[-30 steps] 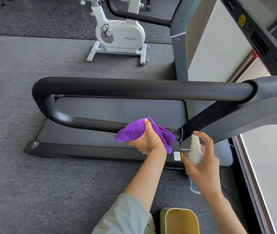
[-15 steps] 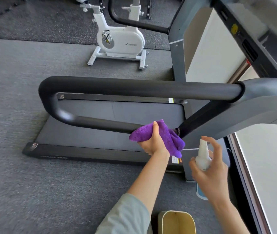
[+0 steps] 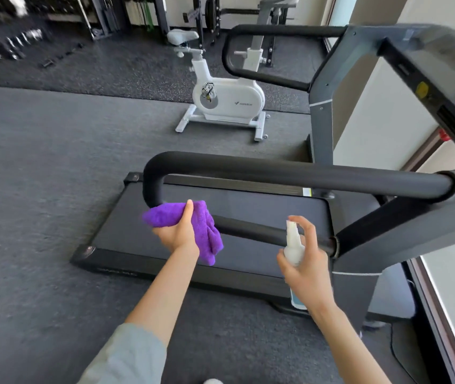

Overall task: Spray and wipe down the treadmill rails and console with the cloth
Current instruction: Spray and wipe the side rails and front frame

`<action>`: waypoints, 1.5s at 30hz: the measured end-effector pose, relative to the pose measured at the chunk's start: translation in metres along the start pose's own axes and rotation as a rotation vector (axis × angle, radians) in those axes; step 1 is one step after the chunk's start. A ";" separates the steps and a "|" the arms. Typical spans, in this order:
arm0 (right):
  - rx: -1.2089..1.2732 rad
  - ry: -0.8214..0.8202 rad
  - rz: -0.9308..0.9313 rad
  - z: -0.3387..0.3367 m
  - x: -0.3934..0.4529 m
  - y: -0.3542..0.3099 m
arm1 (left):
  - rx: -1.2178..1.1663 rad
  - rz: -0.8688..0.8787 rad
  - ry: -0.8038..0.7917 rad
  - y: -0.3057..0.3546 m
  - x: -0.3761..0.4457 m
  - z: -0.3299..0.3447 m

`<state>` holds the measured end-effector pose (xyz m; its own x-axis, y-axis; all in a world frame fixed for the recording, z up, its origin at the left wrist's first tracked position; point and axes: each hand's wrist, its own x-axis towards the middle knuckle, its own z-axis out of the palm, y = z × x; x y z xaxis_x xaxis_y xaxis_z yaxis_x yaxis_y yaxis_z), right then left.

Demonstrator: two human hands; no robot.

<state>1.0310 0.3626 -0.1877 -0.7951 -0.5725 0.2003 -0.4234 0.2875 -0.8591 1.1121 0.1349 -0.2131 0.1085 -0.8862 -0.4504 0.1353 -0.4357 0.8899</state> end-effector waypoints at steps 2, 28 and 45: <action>0.004 -0.009 -0.034 0.010 0.002 -0.007 | 0.110 0.123 -0.001 0.013 0.014 -0.013; 0.019 0.013 -0.073 0.056 0.008 -0.046 | 1.095 1.257 -0.666 0.176 0.005 -0.027; 0.021 0.117 0.010 0.035 0.001 -0.017 | 1.526 1.464 -1.227 0.169 -0.104 0.098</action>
<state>1.0522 0.3303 -0.1894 -0.8450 -0.4758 0.2441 -0.4070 0.2761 -0.8707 1.0276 0.1376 -0.0085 -0.9990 -0.0114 -0.0440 -0.0168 0.9918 0.1265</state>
